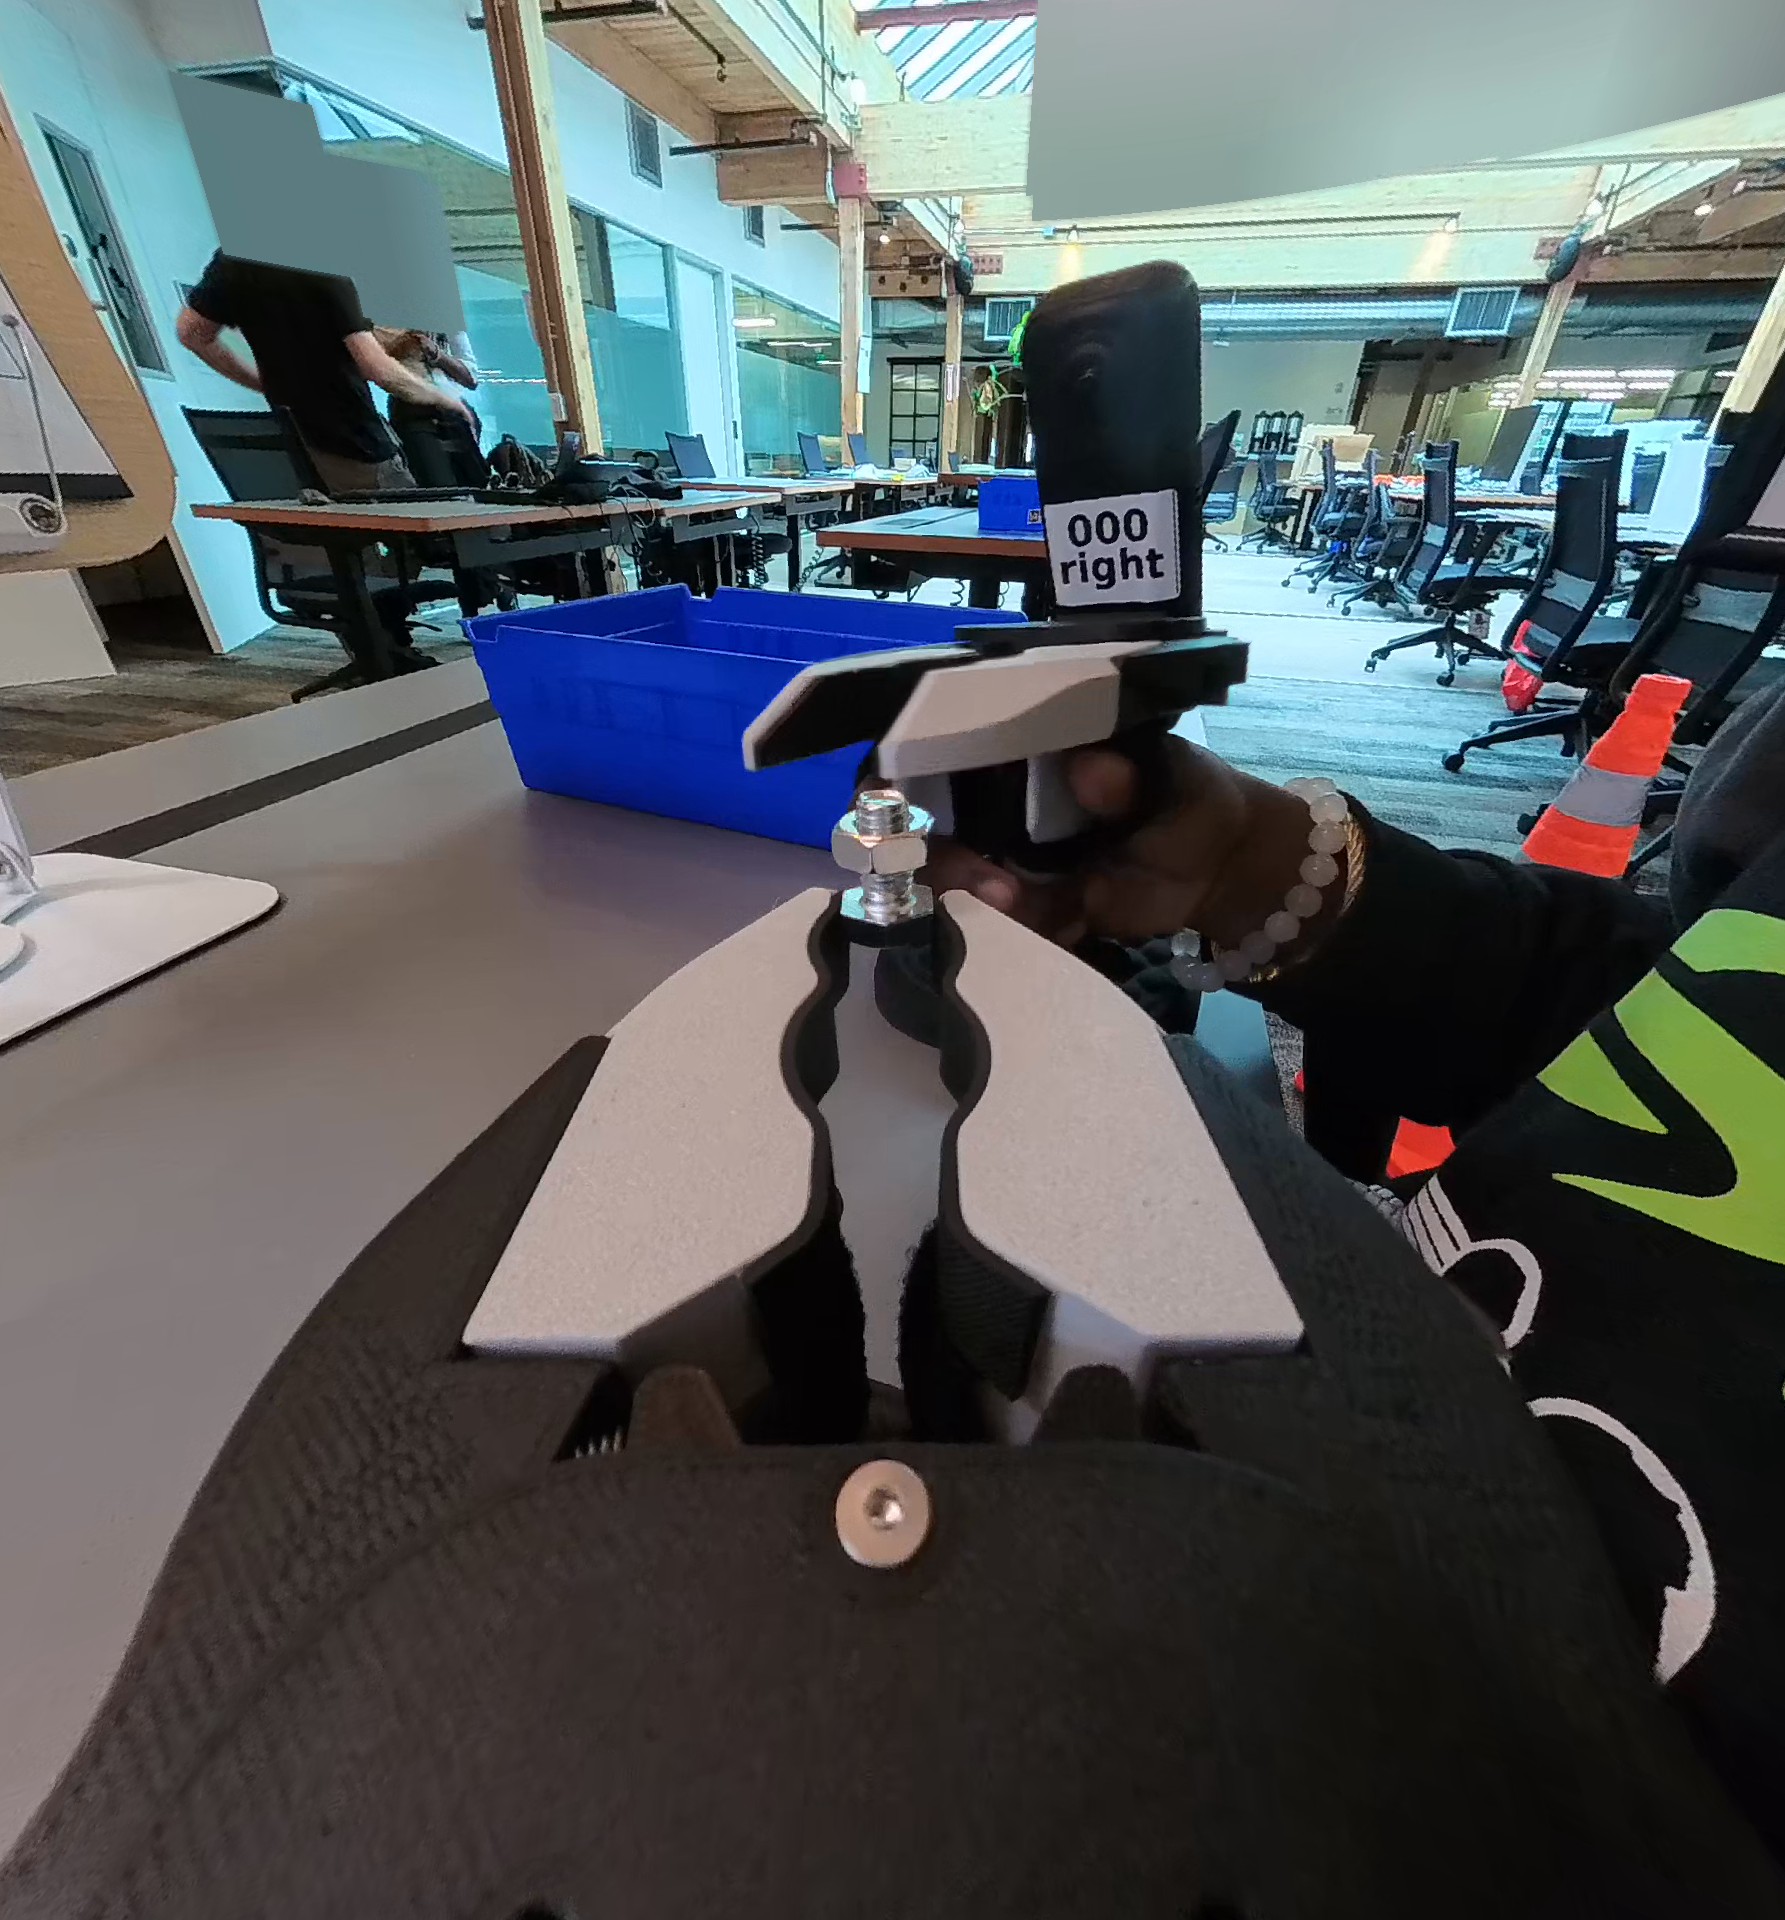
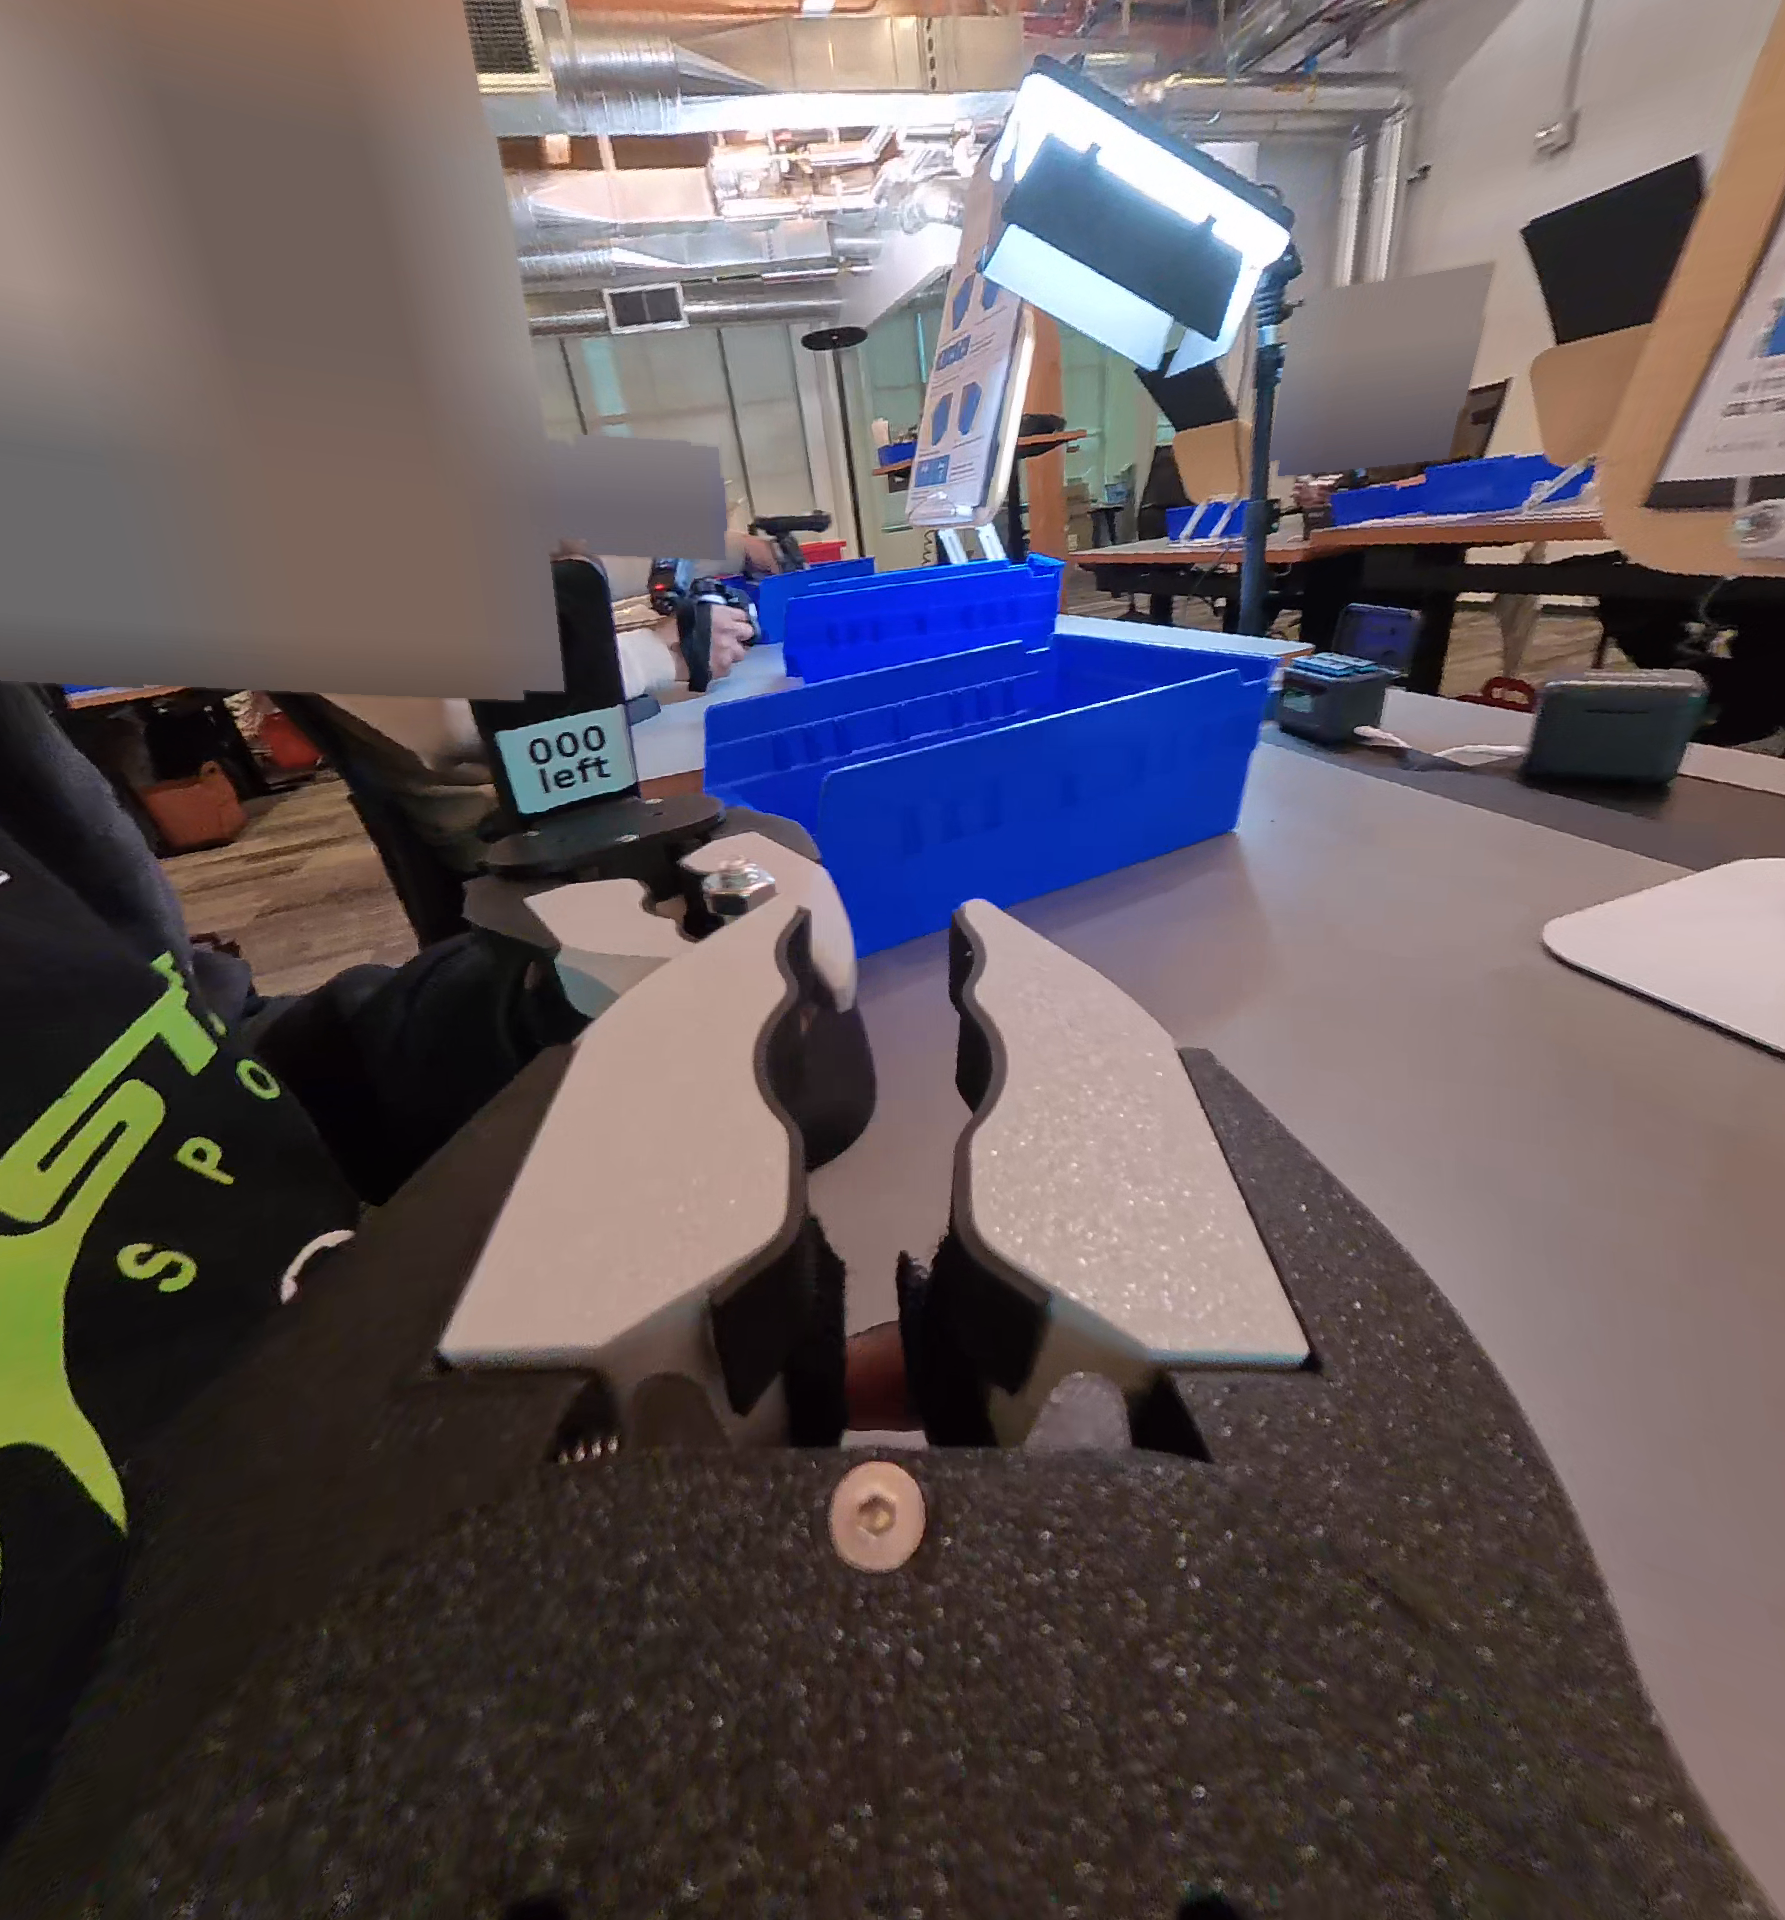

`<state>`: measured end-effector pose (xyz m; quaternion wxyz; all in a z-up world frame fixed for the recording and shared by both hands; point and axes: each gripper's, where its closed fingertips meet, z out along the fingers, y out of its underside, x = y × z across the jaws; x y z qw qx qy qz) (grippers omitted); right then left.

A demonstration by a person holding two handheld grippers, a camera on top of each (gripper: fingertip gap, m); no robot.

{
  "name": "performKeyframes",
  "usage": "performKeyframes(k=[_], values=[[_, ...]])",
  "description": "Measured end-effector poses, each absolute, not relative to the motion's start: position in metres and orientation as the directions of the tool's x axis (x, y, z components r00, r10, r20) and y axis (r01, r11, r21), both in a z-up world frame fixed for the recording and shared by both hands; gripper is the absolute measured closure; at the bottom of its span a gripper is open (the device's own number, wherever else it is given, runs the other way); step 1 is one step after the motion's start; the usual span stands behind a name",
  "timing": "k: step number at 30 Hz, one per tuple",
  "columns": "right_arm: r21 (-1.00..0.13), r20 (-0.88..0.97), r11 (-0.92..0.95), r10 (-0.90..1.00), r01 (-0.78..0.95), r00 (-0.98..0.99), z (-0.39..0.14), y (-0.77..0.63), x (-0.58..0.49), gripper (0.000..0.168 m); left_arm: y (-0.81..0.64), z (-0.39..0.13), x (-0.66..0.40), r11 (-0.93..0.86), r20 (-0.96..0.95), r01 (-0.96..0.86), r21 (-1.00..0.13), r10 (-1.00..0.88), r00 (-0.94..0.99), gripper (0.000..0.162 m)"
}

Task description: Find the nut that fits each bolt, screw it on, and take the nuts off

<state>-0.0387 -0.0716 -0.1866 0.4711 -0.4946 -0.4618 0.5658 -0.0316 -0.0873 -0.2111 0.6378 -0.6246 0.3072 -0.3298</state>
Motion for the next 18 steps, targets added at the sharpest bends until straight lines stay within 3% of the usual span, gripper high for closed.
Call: performKeyframes(k=[7, 18], values=[[-0.99, -0.116, -0.128, 0.979, -0.064, -0.165, -0.186, -0.096, -0.062, 0.131, -0.088, -0.213, -0.03, 0.006, 0.007, 0.021, -1.0, -0.807, 0.591, 0.147], [-0.992, -0.11, -0.118, 0.98, -0.04, -0.167, -0.191, -0.097, -0.068, 0.129, -0.091, -0.213, -0.028, 0.013, -0.005, 0.01, -1.0, -0.817, 0.577, 0.147]])
